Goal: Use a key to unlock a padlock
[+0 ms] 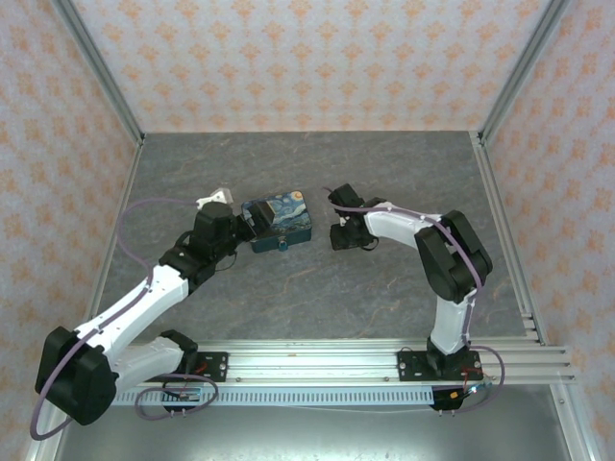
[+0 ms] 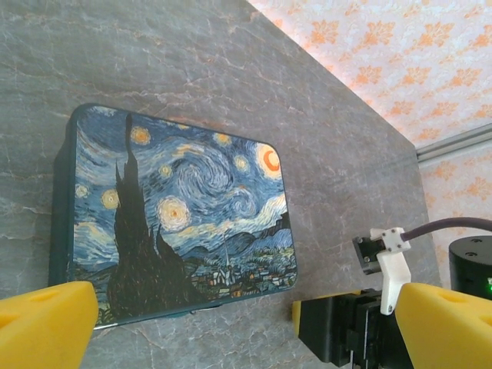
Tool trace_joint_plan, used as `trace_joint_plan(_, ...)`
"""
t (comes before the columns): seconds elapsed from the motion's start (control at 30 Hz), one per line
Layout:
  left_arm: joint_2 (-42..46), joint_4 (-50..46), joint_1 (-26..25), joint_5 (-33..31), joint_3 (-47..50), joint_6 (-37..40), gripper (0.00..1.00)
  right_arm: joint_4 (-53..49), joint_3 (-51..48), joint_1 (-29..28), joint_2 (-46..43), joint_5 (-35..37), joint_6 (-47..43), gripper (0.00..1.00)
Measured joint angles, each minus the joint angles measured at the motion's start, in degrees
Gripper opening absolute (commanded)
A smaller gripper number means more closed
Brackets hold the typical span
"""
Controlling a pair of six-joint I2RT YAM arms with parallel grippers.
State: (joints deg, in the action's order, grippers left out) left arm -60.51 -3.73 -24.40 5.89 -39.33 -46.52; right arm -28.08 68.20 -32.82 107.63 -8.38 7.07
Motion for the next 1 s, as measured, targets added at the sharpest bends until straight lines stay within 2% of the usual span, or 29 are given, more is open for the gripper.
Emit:
trace_joint_plan(0.77, 1.27, -2.27, 0.0, -0.92, 0.0, 0.07, 1.0, 1.68, -5.73, -0.42, -4.07, 2.01, 2.84, 0.34)
trace_joint_plan(1.0, 1.27, -2.56, 0.0, -0.92, -0.02, 0.07, 1.0, 1.75, -6.91, -0.42, -4.98, 2.03, 3.52, 0.18)
